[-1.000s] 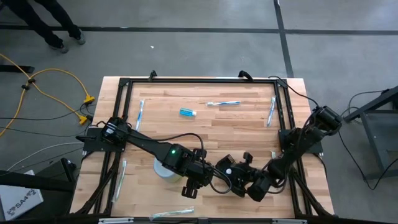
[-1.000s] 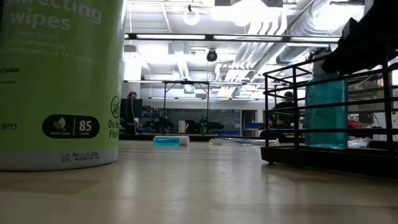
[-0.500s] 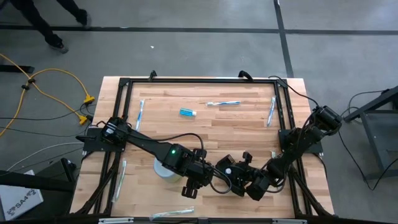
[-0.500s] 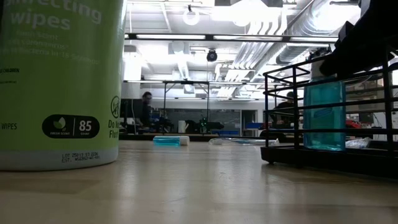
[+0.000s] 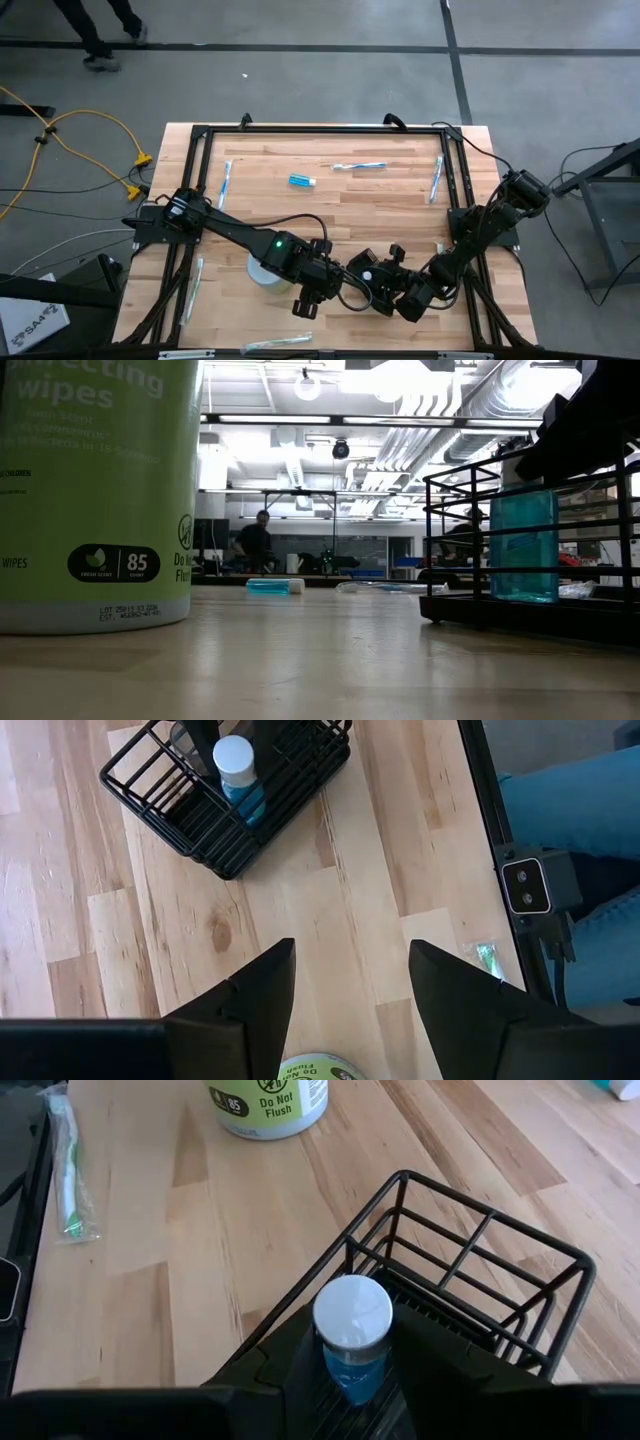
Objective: Pick & Place toothbrushing station
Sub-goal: Put the bottom blue mouthwash into the black mesh organizer
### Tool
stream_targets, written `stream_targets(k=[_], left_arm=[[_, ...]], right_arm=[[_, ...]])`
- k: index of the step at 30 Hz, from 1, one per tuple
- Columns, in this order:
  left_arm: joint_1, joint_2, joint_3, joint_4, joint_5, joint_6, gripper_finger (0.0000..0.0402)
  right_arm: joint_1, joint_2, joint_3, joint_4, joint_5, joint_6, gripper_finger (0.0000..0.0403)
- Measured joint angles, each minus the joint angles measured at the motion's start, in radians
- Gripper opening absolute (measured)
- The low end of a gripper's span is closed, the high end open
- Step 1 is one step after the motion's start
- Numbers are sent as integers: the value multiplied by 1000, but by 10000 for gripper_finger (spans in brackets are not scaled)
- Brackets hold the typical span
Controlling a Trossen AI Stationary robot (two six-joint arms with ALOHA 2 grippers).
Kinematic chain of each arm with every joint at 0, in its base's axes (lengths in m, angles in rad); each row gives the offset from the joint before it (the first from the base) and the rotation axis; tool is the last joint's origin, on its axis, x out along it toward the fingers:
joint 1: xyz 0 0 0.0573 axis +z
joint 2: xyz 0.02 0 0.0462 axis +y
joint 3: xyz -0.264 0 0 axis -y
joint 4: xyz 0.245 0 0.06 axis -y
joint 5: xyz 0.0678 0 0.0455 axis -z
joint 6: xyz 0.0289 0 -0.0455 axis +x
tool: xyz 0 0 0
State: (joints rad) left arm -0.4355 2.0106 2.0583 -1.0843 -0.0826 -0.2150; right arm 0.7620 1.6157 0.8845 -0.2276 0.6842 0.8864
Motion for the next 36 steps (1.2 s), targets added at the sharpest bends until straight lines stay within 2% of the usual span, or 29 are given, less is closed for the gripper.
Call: stream_targets(k=[28,36], left_arm=[[0,0,0,0,0,-3,189],[0,0,0,0,0,-3,189]], right_arm=[[-5,-2,0,9,-10,-34,127],[-4,-57,-3,19,-24,-79,127]])
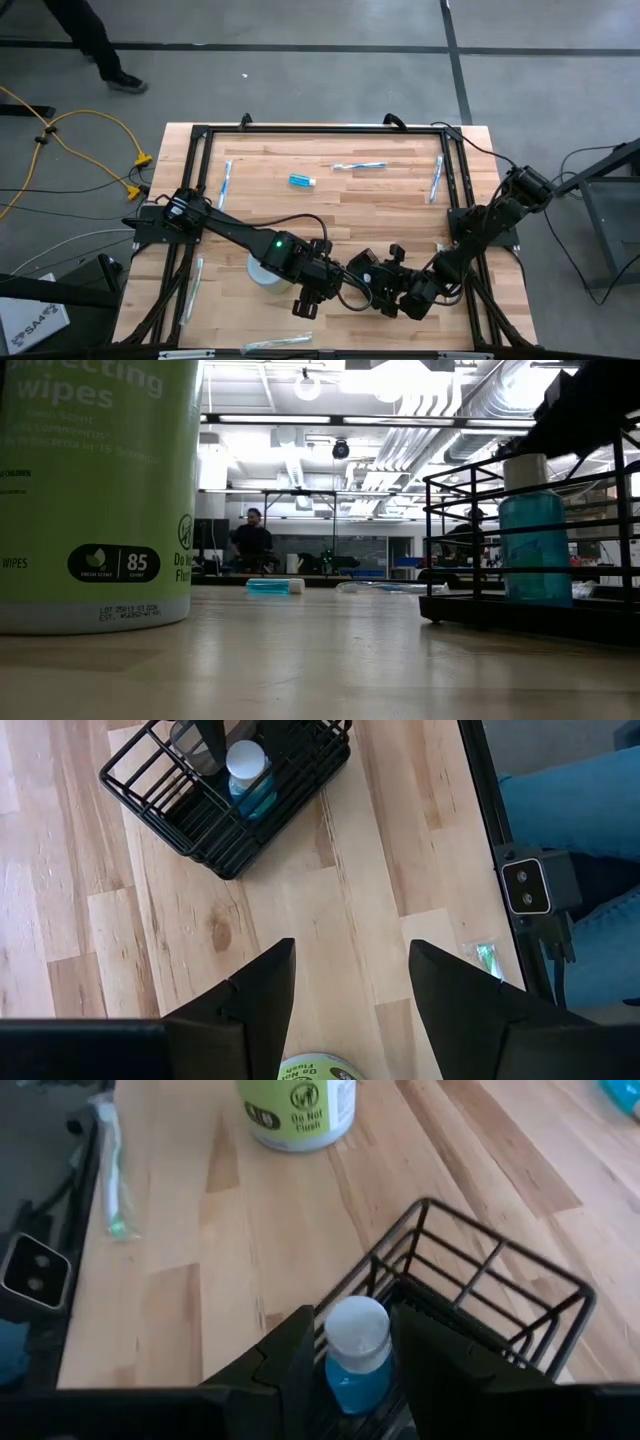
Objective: Pick & Place toothbrushing station
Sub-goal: Put the bottom blue mouthwash into the black mesh organizer, then put the blue mouthwash into the black mesh organizer
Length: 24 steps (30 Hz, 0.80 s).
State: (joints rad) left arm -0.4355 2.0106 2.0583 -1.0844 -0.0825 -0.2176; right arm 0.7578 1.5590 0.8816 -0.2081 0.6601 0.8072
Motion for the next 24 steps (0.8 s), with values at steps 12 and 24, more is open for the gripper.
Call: stream_targets(k=[12,24], left_arm=[[-3,0,0,0,0,0,189],[-21,0,0,0,0,1,189]], right_arm=[[0,-40,1,2,8,-34,127],[-2,-98,2,38,16,-124,127]])
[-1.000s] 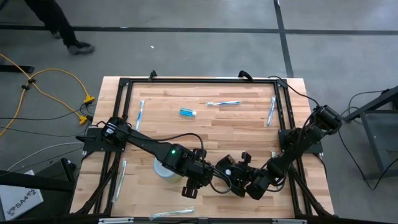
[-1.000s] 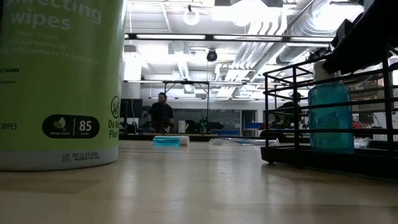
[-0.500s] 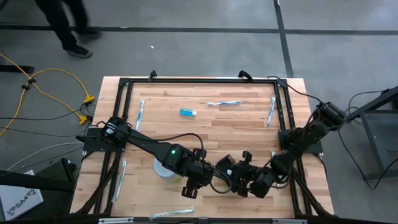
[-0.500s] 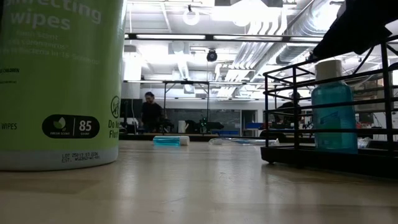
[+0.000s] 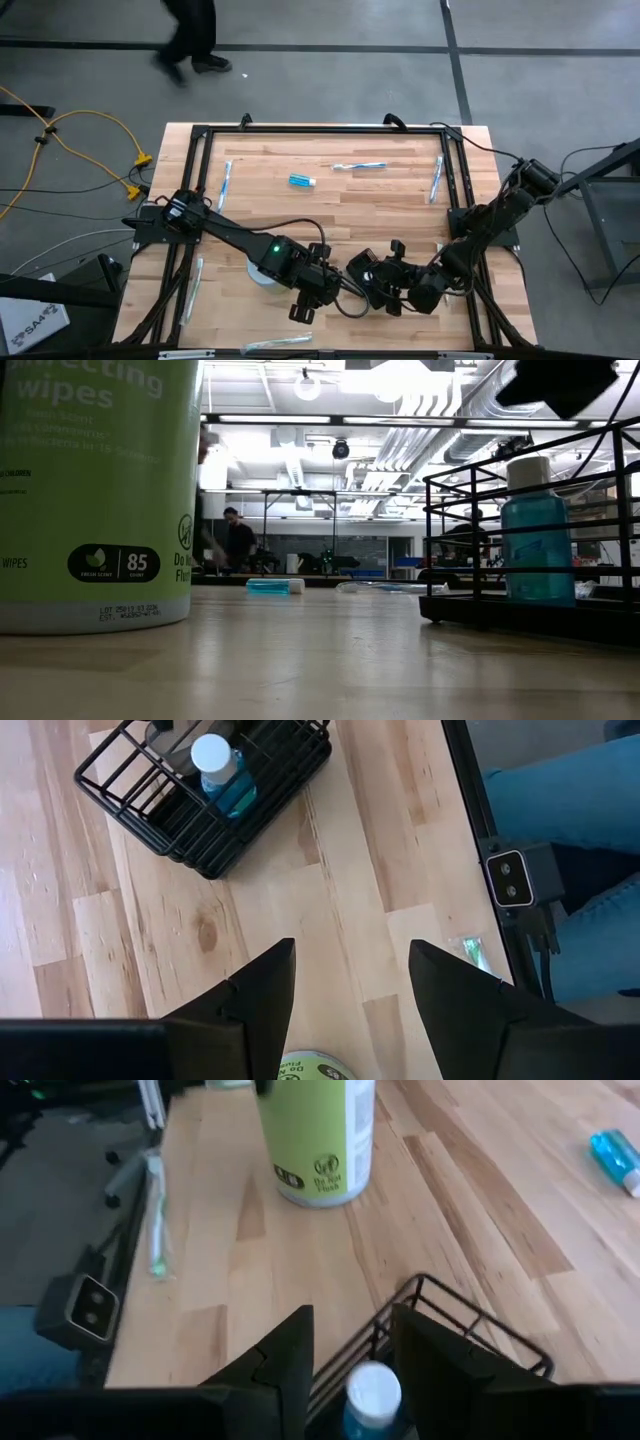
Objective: Pick & Place toothbrushing station
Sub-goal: Put the blue mouthwash into the black mesh organizer
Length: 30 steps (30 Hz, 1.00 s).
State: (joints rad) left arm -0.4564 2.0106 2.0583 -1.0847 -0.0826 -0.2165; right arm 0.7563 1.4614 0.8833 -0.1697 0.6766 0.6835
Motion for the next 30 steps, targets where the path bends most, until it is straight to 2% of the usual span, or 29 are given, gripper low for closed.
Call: stream_targets(k=[16,25,30], left_arm=[[10,0,0,0,0,66,189],[20,0,0,11,0,70,189],[42,0,0,18,0,23,189]], right_arm=[[0,-130,0,33,3,-90,127],[0,-136,0,32,2,-86,127],[0,-136,0,64,2,-79,127]])
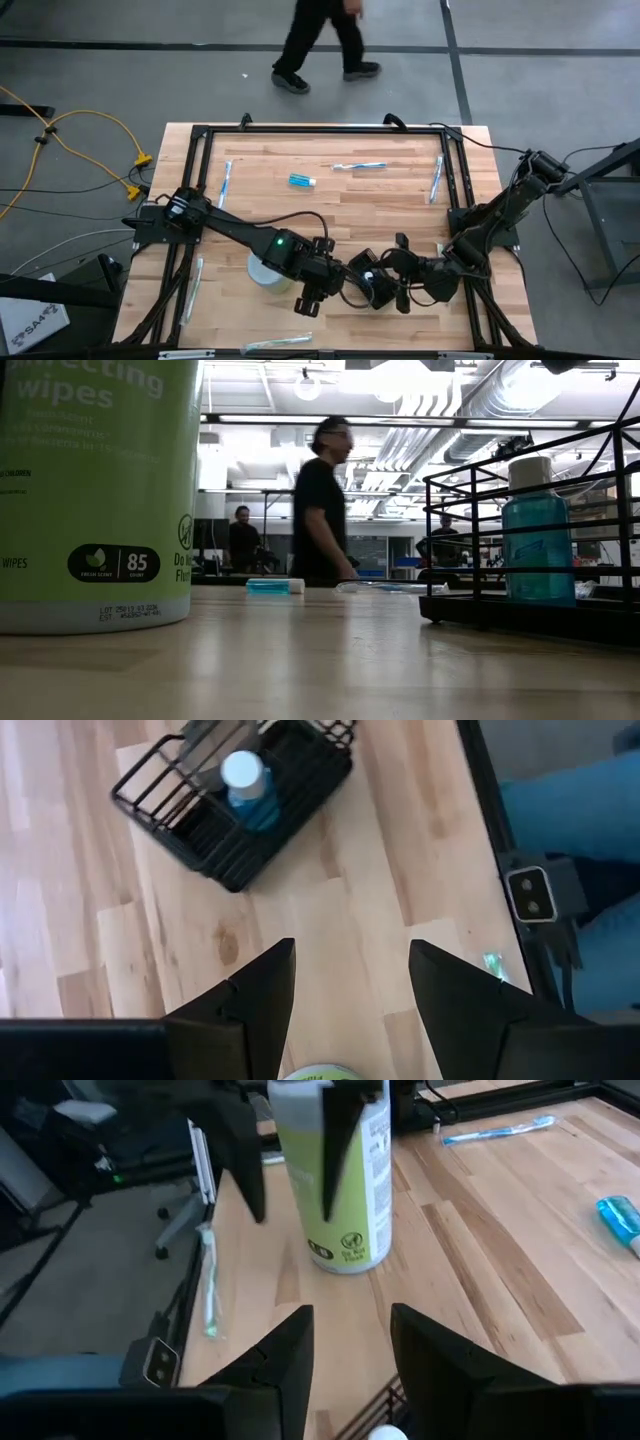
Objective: Pick & Place toothbrushing station
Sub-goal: Put the blue mouthwash into the black mesh organizer
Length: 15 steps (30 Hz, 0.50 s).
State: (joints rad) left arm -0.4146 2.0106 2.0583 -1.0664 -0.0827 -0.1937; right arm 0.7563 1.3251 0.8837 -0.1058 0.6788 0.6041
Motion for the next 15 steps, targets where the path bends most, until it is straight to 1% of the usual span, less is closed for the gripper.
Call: stream_targets(k=[4,7,9,10,12,14,15], left_arm=[[26,0,0,-12,0,-18,189],[58,-9,-1,-81,4,9,189],[90,-33,-2,-108,30,24,189],[108,-49,-2,-110,52,49,189],[144,-88,-1,-100,131,115,189],[190,-123,0,-85,213,184,189],[214,-138,0,-88,235,206,189]], right_arm=[[0,0,0,26,-7,-6,127],[0,0,0,23,-25,-9,127],[0,0,0,22,-42,-13,127],[0,0,0,20,-53,-25,127],[0,0,0,20,-63,-47,127],[0,0,0,21,-63,-65,127],[0,0,0,20,-57,-75,127]])
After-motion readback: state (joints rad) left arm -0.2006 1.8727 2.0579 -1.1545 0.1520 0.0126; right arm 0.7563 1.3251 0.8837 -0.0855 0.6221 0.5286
